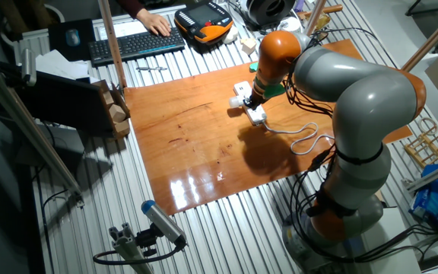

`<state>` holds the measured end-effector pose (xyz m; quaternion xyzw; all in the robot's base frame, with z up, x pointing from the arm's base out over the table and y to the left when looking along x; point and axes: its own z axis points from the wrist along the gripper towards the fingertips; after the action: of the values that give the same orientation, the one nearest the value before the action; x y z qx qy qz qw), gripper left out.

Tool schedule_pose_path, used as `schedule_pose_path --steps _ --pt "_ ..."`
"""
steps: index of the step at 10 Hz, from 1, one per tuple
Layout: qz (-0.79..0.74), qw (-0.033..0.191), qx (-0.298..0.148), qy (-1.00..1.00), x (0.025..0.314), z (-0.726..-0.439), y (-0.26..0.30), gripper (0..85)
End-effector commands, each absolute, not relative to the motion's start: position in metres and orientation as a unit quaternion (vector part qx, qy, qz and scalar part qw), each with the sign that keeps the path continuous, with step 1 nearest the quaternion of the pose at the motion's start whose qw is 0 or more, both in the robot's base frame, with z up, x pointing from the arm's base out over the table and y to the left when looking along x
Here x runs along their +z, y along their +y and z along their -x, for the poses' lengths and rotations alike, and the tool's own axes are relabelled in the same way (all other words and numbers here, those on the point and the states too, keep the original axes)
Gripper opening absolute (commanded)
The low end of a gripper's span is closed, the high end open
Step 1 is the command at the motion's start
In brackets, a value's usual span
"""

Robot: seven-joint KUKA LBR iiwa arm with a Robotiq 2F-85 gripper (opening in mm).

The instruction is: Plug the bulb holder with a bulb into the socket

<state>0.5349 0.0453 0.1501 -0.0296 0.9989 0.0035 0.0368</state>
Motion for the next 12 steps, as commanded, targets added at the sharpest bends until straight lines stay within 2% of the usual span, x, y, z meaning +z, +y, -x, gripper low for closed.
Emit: schedule_pose_path --steps 1,6,12 --pt "0.027 0.036 0.008 0.999 0.1497 -0.5348 0.0454 0.0" --pt "0.023 0.027 0.016 0.999 0.1568 -0.5309 0.0466 0.0" --pt "0.024 0.027 0.015 0.999 0.1569 -0.5308 0.0465 0.0"
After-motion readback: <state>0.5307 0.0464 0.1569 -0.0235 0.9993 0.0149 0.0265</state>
